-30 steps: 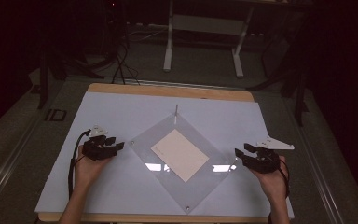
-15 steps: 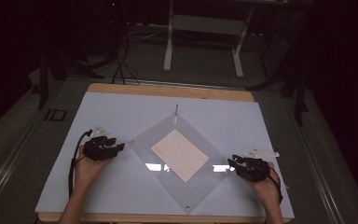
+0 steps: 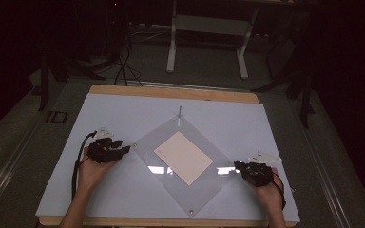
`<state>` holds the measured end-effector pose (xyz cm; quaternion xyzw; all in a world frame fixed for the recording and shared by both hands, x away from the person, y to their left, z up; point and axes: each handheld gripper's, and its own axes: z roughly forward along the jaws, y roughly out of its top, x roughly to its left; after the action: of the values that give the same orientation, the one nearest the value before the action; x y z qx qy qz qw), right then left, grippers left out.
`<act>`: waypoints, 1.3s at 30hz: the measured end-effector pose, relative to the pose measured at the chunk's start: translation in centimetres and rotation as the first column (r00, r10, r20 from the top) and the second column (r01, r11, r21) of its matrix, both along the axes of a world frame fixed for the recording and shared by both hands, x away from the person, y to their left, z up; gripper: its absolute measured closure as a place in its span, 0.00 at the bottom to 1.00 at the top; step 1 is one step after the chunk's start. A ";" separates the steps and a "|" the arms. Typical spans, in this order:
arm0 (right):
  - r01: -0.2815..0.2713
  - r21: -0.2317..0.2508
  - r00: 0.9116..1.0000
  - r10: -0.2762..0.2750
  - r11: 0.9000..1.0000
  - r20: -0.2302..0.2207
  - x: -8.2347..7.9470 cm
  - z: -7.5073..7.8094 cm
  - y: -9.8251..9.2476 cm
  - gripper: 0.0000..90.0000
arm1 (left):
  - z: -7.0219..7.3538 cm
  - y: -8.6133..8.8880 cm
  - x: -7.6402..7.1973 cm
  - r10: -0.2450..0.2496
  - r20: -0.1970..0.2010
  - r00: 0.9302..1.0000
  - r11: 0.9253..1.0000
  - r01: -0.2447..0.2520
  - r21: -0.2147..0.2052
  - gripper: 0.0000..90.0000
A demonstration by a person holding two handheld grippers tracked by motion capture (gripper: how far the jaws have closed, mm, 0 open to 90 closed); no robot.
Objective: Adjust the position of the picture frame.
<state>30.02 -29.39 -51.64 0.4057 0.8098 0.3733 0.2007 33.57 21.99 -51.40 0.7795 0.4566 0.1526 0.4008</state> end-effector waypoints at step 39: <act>-0.001 0.022 1.000 0.001 1.000 -0.018 0.2 0.0 -0.2 0.94 | 2.2 -9.0 12.9 -0.148 -0.007 0.989 0.988 0.148 0.037 0.70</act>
<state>30.25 -29.55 -51.66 0.4109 0.8076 0.3787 0.1885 46.51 12.97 -49.21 0.8188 0.3955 0.1291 0.3955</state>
